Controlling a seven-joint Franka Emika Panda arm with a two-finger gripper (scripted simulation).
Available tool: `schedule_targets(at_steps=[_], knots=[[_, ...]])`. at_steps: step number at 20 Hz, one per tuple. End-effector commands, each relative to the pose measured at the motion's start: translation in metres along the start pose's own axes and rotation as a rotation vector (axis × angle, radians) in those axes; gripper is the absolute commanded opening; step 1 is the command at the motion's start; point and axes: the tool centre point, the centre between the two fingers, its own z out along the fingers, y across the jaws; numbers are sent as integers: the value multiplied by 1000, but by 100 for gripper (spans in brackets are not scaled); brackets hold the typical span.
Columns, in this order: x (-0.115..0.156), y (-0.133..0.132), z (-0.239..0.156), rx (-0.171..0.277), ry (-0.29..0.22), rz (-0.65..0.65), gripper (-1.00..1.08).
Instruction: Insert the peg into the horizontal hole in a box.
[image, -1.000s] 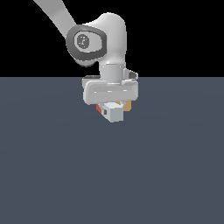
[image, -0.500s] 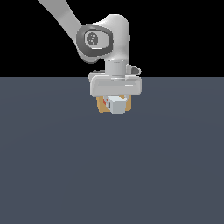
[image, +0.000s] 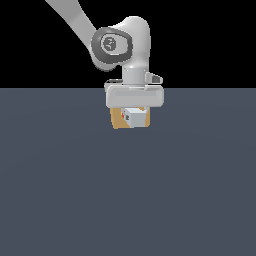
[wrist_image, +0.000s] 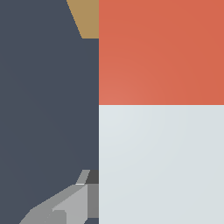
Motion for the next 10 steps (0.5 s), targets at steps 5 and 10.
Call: schedule_targets(at_steps=[5, 10], knots=[[-1, 2, -2, -5, 0, 0, -100], [0, 3, -5, -9, 2, -1, -100]])
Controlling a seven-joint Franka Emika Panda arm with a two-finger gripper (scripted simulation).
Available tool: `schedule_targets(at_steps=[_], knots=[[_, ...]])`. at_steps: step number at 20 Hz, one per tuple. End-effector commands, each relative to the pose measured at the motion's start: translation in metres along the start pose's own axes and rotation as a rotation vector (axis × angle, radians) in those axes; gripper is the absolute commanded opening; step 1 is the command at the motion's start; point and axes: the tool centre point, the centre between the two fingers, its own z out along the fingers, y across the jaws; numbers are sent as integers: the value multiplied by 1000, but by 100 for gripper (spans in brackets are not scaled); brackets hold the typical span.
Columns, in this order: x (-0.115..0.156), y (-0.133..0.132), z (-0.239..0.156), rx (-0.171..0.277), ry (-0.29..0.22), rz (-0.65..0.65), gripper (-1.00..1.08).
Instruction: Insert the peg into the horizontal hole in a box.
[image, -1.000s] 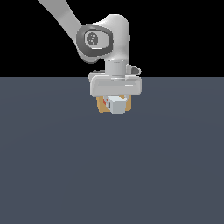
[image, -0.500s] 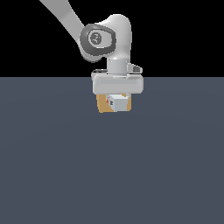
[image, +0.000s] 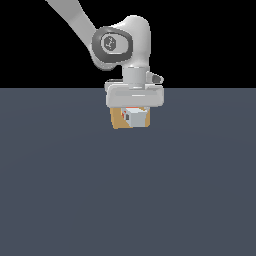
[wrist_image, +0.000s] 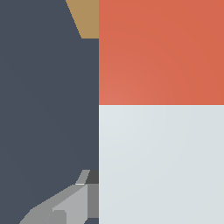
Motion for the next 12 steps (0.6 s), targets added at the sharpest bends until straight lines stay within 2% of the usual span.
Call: schedule_targets(at_steps=[1, 7, 12], knots=[[0, 2, -4, -7, 1, 0, -100], [7, 0, -1, -2, 0, 0, -100], [34, 0, -2, -4, 1, 0, -100]])
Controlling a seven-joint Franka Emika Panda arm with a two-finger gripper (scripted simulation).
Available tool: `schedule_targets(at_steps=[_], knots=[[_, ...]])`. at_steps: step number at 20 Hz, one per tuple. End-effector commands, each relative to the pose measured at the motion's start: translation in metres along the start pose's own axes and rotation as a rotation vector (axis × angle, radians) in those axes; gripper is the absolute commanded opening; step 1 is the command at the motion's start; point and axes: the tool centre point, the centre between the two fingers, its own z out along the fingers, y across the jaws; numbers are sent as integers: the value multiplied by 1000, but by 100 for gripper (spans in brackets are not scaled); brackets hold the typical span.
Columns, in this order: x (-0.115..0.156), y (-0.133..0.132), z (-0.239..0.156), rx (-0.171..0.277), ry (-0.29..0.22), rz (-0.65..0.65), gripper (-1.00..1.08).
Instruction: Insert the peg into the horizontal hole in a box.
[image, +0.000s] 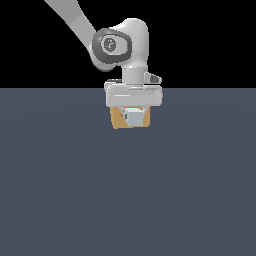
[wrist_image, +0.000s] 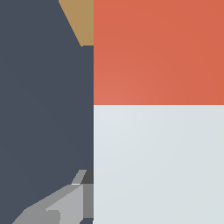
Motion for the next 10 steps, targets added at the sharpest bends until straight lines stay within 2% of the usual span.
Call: schedule_targets(at_steps=[1, 6, 10], knots=[[32, 0, -3, -6, 8, -17, -100], [72, 0, -4, -8, 8, -17, -100], [90, 0, -5, -9, 8, -17, -100]])
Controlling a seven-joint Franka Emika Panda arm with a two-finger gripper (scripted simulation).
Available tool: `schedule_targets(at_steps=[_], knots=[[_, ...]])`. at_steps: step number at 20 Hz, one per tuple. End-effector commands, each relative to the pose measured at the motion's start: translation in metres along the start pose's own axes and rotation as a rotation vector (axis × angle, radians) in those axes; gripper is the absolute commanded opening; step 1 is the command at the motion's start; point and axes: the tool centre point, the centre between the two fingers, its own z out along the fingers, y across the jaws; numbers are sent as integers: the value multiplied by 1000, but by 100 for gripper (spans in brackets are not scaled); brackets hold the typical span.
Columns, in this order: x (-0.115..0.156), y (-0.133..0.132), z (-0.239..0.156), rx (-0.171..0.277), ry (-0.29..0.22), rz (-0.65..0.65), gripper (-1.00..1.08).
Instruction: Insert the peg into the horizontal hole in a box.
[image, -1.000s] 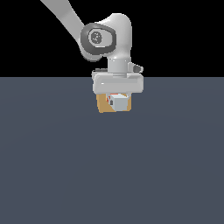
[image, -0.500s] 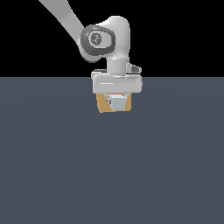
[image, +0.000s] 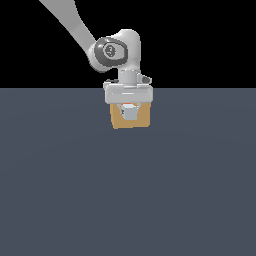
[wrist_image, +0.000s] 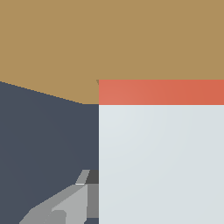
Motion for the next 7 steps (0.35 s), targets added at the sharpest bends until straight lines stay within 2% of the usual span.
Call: schedule_targets(at_steps=[1, 7], knots=[[10, 2, -3, -6, 2, 0, -100], [9, 4, -3, -7, 2, 0, -100]])
